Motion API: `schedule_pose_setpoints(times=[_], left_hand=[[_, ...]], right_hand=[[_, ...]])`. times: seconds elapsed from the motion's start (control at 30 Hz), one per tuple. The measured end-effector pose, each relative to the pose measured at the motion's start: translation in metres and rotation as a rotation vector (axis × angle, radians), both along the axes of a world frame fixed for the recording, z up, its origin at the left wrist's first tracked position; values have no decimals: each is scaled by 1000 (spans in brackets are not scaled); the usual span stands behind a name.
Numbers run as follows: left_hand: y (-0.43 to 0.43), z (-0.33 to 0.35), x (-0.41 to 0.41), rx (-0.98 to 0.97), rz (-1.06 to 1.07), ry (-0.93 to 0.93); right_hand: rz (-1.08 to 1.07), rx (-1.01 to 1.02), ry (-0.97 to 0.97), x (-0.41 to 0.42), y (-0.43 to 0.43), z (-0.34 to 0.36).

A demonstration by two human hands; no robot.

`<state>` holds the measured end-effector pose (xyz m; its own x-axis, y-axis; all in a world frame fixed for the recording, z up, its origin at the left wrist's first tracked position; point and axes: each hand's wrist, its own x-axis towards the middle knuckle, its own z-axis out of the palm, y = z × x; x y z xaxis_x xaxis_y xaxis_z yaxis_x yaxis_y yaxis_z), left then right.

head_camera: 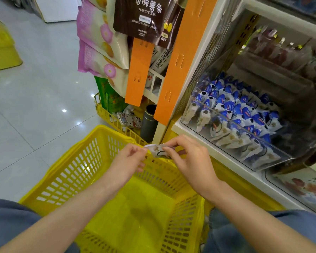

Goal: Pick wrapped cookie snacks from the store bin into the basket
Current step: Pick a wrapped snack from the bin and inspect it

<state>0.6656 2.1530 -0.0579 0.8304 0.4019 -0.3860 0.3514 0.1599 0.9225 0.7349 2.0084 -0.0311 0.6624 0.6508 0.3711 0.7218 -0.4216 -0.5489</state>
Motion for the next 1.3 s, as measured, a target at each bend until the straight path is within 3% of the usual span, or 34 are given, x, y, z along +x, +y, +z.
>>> schedule_pose_setpoints(times=[0.1, 0.2, 0.3, 0.37, 0.53, 0.63, 0.73, 0.87, 1.0, 1.17, 1.3], left_hand=[[2, 6, -2, -272, -121, 139], [5, 6, -6, -419, -88, -15], [8, 2, -7, -342, -14, -155], [8, 1, -7, -296, 30, -172], [6, -1, -9, -228, -26, -189], [3, -3, -10, -159, -113, -195], [3, -6, -8, -23, -117, -215], [3, -8, -7, 82, -152, -255], [3, -15, -7, 171, -177, -229], [5, -21, -10, 615, -116, -246], [2, -20, -13, 750, -170, -320]], right_hand=[[102, 2, -28, 1, -1, 0], [225, -105, -189, -2, -3, -2], [304, -202, -266, -4, -1, -4], [289, -192, -212, -6, 0, -7], [-119, 19, 443, -10, 8, -7], [-164, 186, 940, -5, 10, -2], [-158, 260, 1110, -5, 10, 3], [-189, 237, 1063, -4, 9, 2], [-247, 154, 764, 1, 5, -1], [-224, 46, 477, 1, 4, -2], [-169, 5, 450, -5, 8, -8]])
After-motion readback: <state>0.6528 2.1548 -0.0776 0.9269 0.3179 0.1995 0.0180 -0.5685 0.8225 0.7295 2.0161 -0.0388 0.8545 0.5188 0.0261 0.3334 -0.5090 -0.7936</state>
